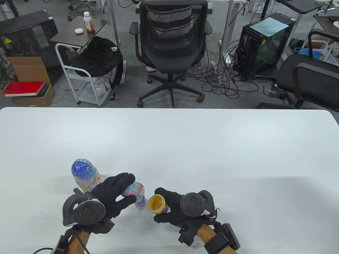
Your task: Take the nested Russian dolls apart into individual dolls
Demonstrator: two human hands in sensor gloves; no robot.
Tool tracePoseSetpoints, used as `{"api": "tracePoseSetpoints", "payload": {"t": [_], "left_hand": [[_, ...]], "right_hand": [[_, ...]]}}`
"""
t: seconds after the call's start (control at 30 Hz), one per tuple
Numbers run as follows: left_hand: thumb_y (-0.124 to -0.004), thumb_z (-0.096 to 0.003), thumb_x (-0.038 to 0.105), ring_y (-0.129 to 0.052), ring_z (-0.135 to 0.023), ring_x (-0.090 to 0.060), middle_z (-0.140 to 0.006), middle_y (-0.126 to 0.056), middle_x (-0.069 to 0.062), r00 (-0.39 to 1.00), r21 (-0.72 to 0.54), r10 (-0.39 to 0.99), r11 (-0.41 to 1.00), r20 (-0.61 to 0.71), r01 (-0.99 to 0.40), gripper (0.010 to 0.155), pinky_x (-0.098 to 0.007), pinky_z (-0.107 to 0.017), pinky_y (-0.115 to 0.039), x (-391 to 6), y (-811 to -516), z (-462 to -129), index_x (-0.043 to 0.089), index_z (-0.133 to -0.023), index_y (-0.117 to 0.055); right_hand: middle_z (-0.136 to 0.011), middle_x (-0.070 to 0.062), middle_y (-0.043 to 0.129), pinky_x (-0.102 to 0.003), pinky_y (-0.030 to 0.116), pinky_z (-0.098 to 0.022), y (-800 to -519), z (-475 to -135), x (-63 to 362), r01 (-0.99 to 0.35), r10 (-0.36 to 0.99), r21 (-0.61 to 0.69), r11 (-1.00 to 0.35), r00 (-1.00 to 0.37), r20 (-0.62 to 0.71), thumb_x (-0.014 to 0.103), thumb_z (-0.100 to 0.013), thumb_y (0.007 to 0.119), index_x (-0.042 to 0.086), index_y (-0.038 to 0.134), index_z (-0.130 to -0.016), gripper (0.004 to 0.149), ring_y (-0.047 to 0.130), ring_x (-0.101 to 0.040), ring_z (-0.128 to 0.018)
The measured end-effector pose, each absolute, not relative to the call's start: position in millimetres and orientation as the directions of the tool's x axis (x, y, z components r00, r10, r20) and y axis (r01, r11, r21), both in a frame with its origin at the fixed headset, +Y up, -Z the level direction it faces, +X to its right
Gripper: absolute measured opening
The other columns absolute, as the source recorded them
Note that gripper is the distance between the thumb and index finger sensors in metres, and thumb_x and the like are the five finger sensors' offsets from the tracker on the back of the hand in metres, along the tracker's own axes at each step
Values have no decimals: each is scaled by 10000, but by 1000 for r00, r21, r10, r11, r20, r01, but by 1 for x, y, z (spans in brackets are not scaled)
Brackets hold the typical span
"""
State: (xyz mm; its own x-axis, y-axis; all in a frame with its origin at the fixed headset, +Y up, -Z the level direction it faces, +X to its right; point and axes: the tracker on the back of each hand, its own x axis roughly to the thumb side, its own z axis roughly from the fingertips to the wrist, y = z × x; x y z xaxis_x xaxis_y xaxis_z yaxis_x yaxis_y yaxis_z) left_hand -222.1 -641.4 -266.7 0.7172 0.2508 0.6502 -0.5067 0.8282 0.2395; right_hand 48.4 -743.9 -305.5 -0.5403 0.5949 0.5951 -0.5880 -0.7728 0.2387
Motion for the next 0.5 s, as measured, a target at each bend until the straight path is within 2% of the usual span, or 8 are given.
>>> {"api": "tracePoseSetpoints", "payload": {"t": [0.5], "left_hand": [[-804, -530, 538, -965, -757, -324, -1008, -830, -151, 607, 149, 295, 806, 738, -573, 663, -416, -580, -858, -189, -649, -262, 165, -1064, -676]], "right_hand": [[-946, -192, 833, -494, 756, -637, -742, -301, 41, -565, 559, 221, -795, -540, 629, 520, -344, 933, 90, 536, -1059, 924, 860, -397, -851]]}}
